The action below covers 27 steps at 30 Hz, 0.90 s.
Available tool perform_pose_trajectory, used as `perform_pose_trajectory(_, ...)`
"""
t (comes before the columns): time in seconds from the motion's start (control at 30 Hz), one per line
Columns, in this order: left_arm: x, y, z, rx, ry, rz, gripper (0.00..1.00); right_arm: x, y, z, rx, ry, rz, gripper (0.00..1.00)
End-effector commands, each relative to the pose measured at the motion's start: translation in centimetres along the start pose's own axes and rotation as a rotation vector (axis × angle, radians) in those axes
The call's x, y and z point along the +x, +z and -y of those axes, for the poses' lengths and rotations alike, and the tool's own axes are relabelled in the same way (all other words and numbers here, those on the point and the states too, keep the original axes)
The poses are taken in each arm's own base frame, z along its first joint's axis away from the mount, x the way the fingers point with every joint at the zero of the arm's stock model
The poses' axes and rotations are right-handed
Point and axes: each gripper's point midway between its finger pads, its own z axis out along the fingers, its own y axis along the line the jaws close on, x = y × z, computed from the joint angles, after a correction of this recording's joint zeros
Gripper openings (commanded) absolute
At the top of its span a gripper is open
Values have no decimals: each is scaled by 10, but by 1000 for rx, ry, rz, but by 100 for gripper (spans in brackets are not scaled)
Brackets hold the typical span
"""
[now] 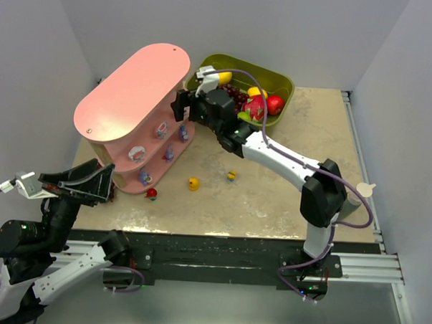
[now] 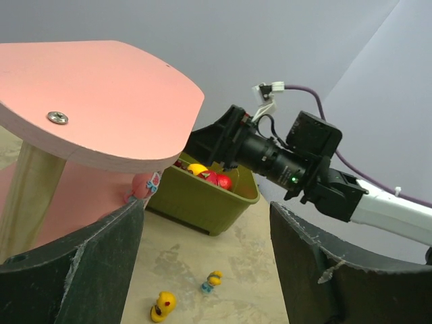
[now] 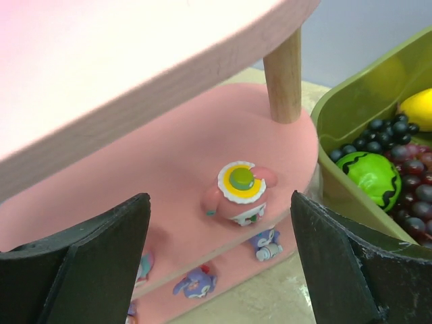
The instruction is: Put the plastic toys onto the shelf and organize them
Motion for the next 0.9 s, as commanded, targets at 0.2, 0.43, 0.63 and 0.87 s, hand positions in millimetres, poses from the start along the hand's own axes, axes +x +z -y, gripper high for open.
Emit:
perform_pose_trajectory(0.2,-3,0,-3,-22,-33,12,80,15,-89,16,8,4,-100,88)
perform_pose_trajectory(0.43,4,3,-6,-55,-33,-13,82,107,-141,9,-7,43,-303,89)
perform_pose_trajectory(0.63,10,8,-4,-70,-13,-47,84,162,-140,-28,2,-12,-395,89)
perform_pose_trajectory(0.87,10,7,-10,-103,-19,-48,85,211,-121,-24,193,-7,-412,80)
